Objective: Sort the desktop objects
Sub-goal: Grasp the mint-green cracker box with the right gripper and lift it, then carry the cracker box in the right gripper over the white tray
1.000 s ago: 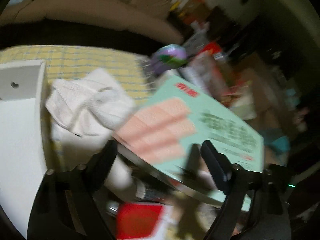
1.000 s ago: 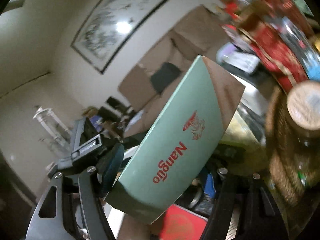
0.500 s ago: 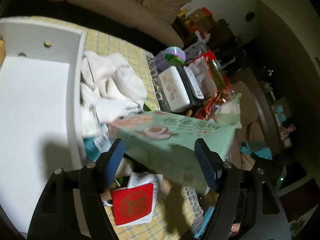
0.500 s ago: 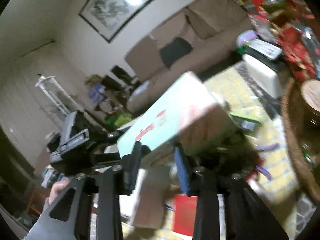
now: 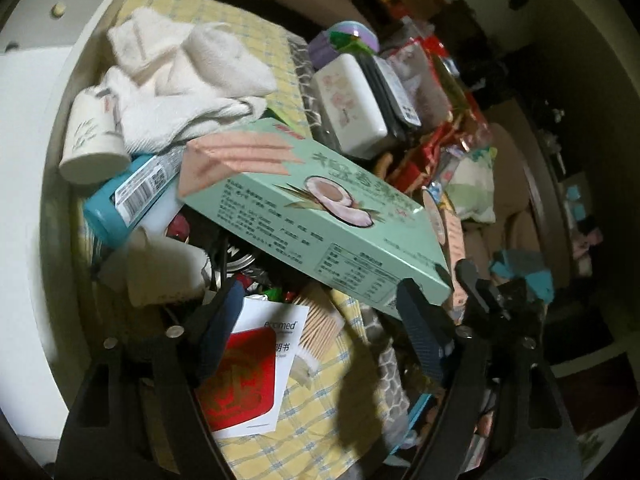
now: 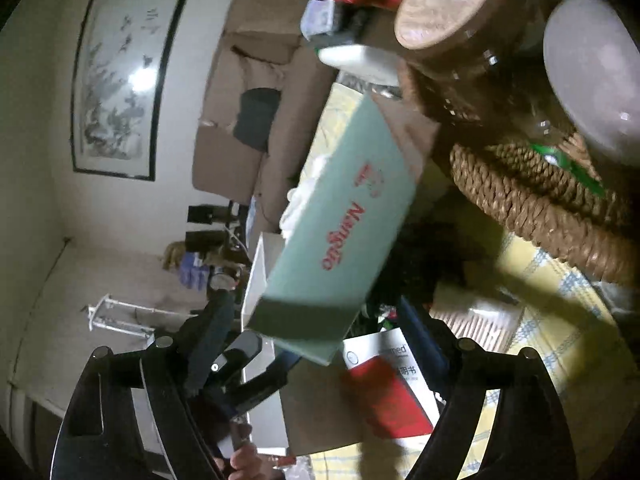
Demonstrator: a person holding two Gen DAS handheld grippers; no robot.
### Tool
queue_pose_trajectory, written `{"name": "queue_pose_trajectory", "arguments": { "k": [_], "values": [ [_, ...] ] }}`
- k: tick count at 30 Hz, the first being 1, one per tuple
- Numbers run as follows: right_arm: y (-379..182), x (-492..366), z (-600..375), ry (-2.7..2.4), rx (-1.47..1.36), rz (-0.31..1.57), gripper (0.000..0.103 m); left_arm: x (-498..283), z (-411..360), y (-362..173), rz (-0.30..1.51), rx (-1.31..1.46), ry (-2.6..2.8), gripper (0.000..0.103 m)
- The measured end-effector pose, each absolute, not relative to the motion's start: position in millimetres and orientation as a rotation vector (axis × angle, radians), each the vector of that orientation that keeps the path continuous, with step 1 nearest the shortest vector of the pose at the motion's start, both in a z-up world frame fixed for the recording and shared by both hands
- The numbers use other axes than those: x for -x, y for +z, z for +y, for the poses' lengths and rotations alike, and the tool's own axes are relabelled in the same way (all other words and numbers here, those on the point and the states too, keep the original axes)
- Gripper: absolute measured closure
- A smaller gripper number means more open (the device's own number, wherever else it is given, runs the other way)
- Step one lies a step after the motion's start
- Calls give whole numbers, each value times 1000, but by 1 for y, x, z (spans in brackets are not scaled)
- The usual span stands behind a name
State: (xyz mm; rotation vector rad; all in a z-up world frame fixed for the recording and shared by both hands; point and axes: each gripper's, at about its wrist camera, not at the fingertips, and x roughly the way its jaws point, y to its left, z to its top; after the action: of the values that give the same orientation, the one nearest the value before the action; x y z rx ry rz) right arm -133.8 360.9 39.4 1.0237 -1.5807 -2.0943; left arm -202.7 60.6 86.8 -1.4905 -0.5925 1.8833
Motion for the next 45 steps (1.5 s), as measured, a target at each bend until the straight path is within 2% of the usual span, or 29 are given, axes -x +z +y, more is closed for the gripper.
{"name": "queue_pose_trajectory", "arguments": {
  "k": [3,5,6,9,13,16,17,18,20,24,27,32,39,45],
  "values": [
    [34,148,360,-2078,-1032,-1621,17,205,54,83,-699,1490,1891,7],
    [32,160,359,-2049,-1009,-1673,19,208,51,79,-817,1501,1869,4],
    [33,160,361,-2054,-990,-1673,37,209,51,75,-871,1513,1858,3],
    [34,162,363,-2103,-989,-1610,42,212,61,64,-979,1550,1832,3],
    [29,159,368,-2062,-972,-1639,45,217,77,43,-1122,1586,1765,3],
    [28,157,368,-2037,-980,-1635,46,222,87,30,-1174,1598,1773,10],
    [27,156,368,-2023,-979,-1639,46,224,86,27,-1198,1591,1789,28],
    [27,156,369,-2012,-978,-1643,46,226,86,23,-1227,1597,1797,34],
    [26,155,370,-1998,-978,-1643,46,226,84,14,-1311,1575,1765,38],
    [32,154,372,-2006,-974,-1623,46,224,85,19,-1290,1535,1782,42],
    [45,147,369,-2007,-942,-1581,46,219,85,43,-1228,1465,1819,44],
    [89,127,363,-2016,-834,-1446,46,200,65,90,-1238,1308,1773,47],
    [143,123,303,-1954,-773,-1189,46,174,-23,131,-1315,1126,1810,47],
    [146,168,210,-1853,-943,-1074,46,187,-121,109,-1498,1096,1837,47]
  ]
}}
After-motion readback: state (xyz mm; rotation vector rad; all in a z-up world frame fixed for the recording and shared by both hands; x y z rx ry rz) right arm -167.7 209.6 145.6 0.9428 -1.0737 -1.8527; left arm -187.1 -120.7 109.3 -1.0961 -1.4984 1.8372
